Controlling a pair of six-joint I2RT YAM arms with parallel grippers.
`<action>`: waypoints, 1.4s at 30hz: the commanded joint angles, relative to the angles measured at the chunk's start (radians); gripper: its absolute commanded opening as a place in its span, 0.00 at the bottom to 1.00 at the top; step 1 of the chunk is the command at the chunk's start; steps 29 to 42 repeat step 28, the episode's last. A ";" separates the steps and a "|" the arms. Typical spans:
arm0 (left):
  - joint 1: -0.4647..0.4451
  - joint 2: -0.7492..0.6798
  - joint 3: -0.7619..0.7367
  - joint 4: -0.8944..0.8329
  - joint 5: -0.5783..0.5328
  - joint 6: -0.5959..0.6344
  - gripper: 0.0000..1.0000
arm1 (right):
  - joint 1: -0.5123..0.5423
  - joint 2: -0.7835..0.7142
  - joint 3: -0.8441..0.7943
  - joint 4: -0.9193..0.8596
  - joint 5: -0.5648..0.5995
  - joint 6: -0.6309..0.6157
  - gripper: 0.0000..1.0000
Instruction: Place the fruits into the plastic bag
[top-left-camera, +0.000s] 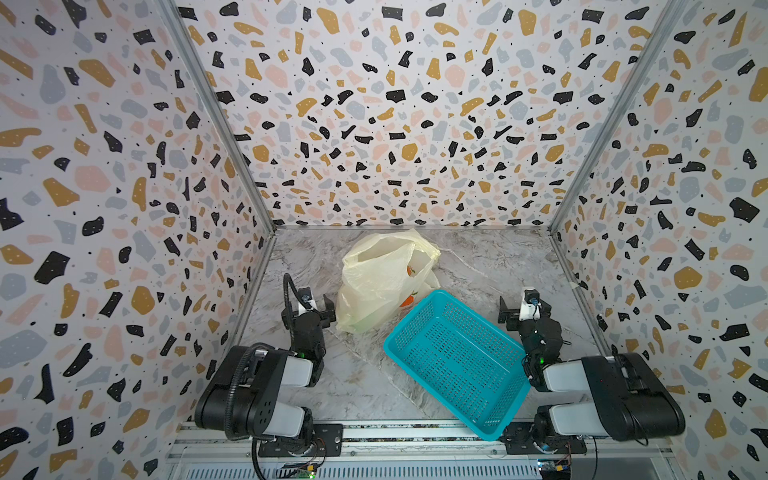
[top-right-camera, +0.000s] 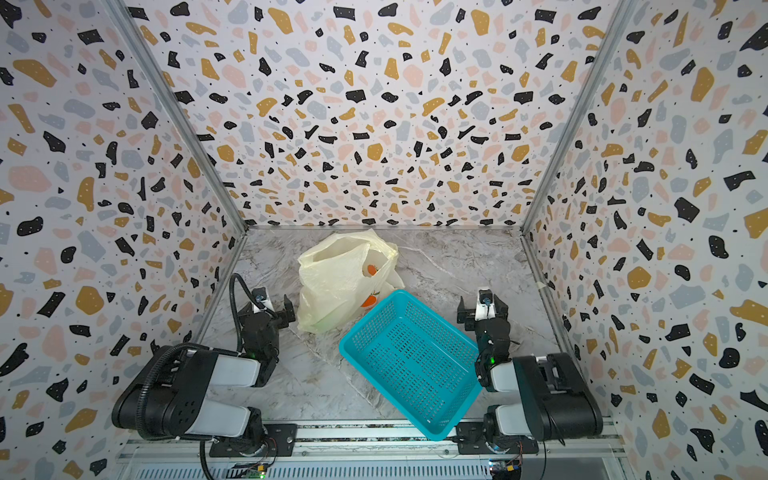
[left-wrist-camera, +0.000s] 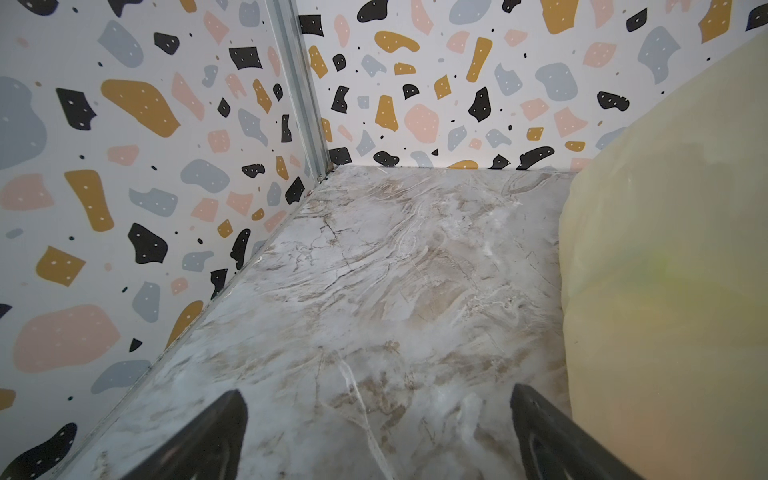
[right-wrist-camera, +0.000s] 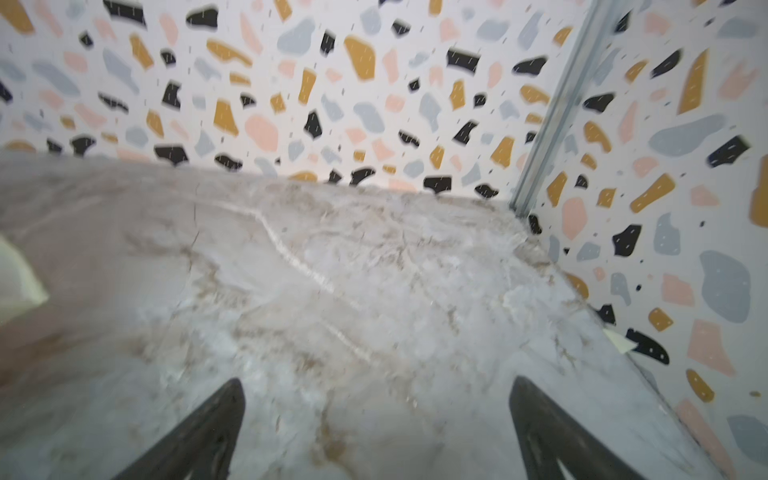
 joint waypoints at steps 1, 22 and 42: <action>0.007 0.004 0.017 0.068 0.004 0.014 0.99 | -0.054 0.005 0.049 -0.090 -0.110 0.054 0.99; 0.010 0.009 0.021 0.066 0.008 0.013 1.00 | -0.007 0.042 0.109 -0.143 -0.082 0.007 0.99; 0.011 0.007 0.020 0.066 0.008 0.013 1.00 | -0.011 0.033 0.104 -0.140 -0.087 0.009 0.99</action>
